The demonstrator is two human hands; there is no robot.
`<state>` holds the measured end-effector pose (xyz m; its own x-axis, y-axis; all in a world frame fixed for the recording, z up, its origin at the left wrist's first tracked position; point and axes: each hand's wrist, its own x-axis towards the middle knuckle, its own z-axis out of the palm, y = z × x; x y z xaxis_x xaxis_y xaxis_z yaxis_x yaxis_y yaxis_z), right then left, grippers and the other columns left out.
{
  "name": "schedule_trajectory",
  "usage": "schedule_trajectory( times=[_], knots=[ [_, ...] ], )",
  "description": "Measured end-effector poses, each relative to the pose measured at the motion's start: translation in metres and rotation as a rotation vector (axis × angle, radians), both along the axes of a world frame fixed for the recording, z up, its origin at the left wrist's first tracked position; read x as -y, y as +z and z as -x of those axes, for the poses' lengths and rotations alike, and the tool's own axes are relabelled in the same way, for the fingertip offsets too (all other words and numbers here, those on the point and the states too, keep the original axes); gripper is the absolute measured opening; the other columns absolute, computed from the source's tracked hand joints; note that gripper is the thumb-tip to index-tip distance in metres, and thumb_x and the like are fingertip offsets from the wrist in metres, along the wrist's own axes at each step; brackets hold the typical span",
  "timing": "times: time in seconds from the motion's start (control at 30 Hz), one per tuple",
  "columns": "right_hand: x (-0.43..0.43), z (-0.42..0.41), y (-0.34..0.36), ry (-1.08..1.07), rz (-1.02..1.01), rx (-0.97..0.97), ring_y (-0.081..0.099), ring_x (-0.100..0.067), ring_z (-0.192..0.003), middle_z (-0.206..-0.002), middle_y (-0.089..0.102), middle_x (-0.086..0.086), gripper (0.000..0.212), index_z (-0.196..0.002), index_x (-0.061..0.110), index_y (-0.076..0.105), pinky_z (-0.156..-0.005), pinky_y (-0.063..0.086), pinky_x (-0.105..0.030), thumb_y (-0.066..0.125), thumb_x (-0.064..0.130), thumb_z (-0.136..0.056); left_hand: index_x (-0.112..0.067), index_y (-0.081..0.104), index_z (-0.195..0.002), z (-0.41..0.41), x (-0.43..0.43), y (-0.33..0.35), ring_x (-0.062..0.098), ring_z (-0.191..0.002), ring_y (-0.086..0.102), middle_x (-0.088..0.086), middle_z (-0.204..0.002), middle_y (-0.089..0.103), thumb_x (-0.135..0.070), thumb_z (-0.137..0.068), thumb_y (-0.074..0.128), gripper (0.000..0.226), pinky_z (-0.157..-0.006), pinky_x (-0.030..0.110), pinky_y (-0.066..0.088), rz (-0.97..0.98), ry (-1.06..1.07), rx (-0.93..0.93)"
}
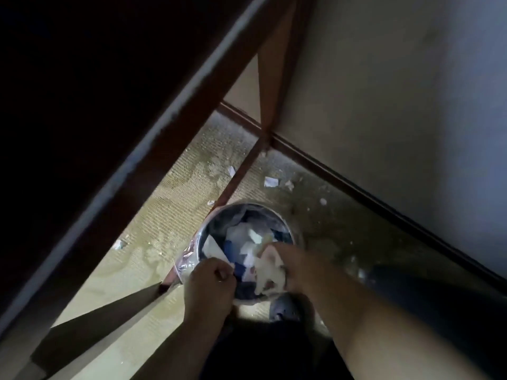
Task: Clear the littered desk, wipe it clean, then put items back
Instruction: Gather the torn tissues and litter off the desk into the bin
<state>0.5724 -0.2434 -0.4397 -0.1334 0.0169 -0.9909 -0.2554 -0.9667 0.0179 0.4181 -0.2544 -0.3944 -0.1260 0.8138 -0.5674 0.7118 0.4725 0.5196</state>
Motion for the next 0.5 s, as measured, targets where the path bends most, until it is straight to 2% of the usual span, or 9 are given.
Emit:
schedule_trajectory(
  times=[0.03, 0.1, 0.17, 0.23, 0.33, 0.43, 0.5],
  knots=[
    [-0.001, 0.000, -0.011, -0.024, -0.008, 0.027, 0.055, -0.026, -0.072, -0.083, 0.060, -0.012, 0.025, -0.081, 0.011, 0.062, -0.069, 0.047, -0.035, 0.056, 0.032, -0.092, -0.020, 0.063, -0.068, -0.003, 0.000, -0.011, 0.017, -0.075, 0.059, -0.005, -0.075, 0.064, -0.005, -0.079, 0.062, 0.018, -0.059, 0.026, 0.038, 0.009, -0.009, -0.001],
    [-0.001, -0.003, -0.026, -0.135, 0.025, 0.127, 0.054, -0.026, -0.080, -0.100, 0.055, -0.014, 0.028, -0.101, 0.011, 0.056, -0.063, 0.050, -0.036, 0.060, 0.036, -0.090, -0.019, 0.064, -0.070, -0.012, 0.001, -0.021, 0.013, -0.073, 0.059, -0.007, -0.074, 0.065, -0.006, -0.080, 0.061, 0.017, -0.056, 0.020, 0.039, 0.043, -0.023, 0.016],
    [-0.001, -0.002, -0.034, -0.247, 0.009, 0.121, 0.055, -0.030, -0.094, -0.120, 0.052, -0.013, 0.037, -0.116, 0.014, 0.053, -0.059, 0.055, -0.037, 0.062, 0.036, -0.088, -0.023, 0.063, -0.069, -0.015, -0.001, -0.031, 0.012, -0.072, 0.059, -0.008, -0.071, 0.065, -0.007, -0.081, 0.060, 0.020, -0.055, 0.016, 0.037, 0.049, -0.018, 0.020],
    [0.002, 0.000, -0.035, -0.313, -0.020, 0.114, 0.054, -0.033, -0.101, -0.129, 0.049, -0.012, 0.039, -0.125, 0.021, 0.052, -0.052, 0.055, -0.036, 0.060, 0.034, -0.089, -0.026, 0.060, -0.068, -0.018, -0.005, -0.034, 0.014, -0.073, 0.058, -0.009, -0.072, 0.064, -0.008, -0.082, 0.061, 0.023, -0.055, 0.016, 0.035, 0.057, -0.009, 0.007],
    [0.006, 0.002, -0.013, -0.369, -0.036, 0.162, 0.052, -0.029, -0.087, -0.115, 0.049, -0.008, 0.024, -0.117, 0.024, 0.053, -0.055, 0.052, -0.041, 0.051, 0.035, -0.095, -0.021, 0.068, -0.088, -0.025, -0.007, -0.026, 0.010, -0.082, 0.057, -0.009, -0.087, 0.063, -0.012, -0.085, 0.061, 0.012, -0.061, 0.020, 0.037, 0.093, -0.068, 0.019],
    [0.011, -0.003, 0.016, -0.330, -0.065, 0.181, 0.055, -0.031, -0.106, -0.119, 0.054, -0.008, 0.028, -0.117, 0.018, 0.057, -0.061, 0.051, -0.039, 0.050, 0.034, -0.095, -0.020, 0.068, -0.106, -0.032, -0.007, -0.008, 0.010, -0.092, 0.056, -0.001, -0.108, 0.065, -0.015, -0.086, 0.061, 0.022, -0.066, 0.019, 0.036, 0.156, -0.150, 0.038],
    [0.009, -0.009, 0.044, -0.309, -0.095, 0.204, 0.055, -0.028, -0.107, -0.112, 0.057, -0.009, 0.020, -0.105, 0.017, 0.059, -0.072, 0.051, -0.040, 0.049, 0.031, -0.096, -0.019, 0.067, -0.110, -0.034, -0.007, 0.020, 0.009, -0.099, 0.055, -0.001, -0.120, 0.062, -0.015, -0.086, 0.062, 0.024, -0.072, 0.018, 0.038, 0.141, -0.162, 0.063]
  ],
)
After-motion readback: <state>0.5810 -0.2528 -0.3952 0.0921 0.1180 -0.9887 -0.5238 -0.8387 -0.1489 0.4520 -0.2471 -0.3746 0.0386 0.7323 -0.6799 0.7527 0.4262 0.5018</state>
